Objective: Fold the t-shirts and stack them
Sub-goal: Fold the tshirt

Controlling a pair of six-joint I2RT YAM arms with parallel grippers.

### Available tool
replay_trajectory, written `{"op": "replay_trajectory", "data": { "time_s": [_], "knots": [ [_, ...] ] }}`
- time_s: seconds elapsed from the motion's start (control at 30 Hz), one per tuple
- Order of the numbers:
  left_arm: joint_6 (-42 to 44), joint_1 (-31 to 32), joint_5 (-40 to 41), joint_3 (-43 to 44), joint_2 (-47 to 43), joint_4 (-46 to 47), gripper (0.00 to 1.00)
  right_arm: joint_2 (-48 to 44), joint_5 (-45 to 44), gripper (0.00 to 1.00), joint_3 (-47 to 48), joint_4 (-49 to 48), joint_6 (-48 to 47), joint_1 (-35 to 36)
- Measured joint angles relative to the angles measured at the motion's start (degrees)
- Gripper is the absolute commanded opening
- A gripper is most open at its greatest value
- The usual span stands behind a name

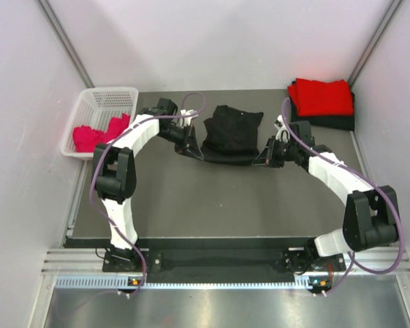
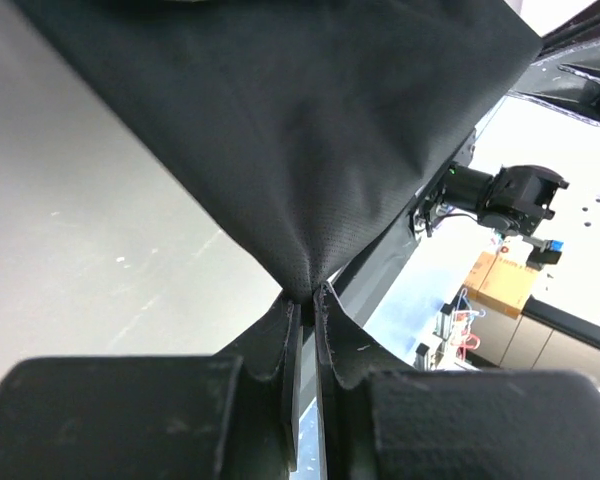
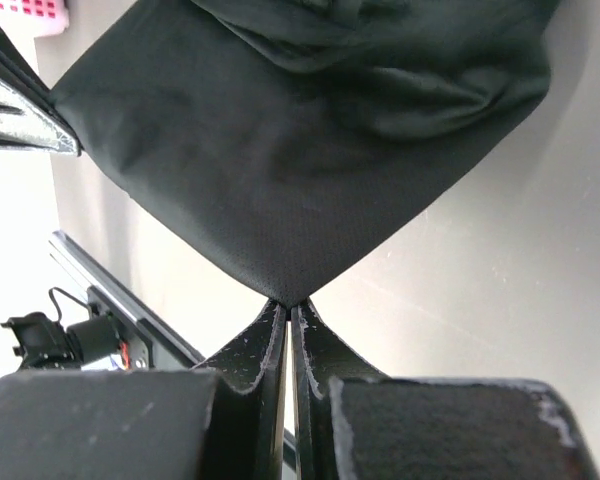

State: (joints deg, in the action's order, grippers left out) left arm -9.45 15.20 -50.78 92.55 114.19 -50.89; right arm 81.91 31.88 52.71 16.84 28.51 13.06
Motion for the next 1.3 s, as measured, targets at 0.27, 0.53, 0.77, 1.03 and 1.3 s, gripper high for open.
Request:
{"op": "replay_trajectory", "data": {
  "time_s": [0.27,0.53,0.77,1.03,1.3],
  "knots": [
    [-1.7,2.75,-0.39,-1.09,-2.62,0.83,0.0,-2.38,-0.2,0.0,1.09,4.59,-3.23,-0.02],
    [-2.64,2.75,-0.02,-1.11,-7.21,1.46,0.0,-5.62,-0.37,0.0,2.51,6.69,-4.63,-0.26],
    [-2.67,2.75,0.96,-3.23,-10.64,2.16,0.0,-7.19,-0.55,0.0,2.51,6.82,-5.6,-1.49],
    [-1.77,2.6,2.82,4.92,-3.61,2.16,0.0,-4.26,-0.33,0.0,2.89,3.65,-5.53,-3.58],
    [0.11,1.07,5.33,23.19,12.5,3.45,0.0,14.19,0.26,0.0,14.38,-3.39,-5.33,-6.29]
  ]
}}
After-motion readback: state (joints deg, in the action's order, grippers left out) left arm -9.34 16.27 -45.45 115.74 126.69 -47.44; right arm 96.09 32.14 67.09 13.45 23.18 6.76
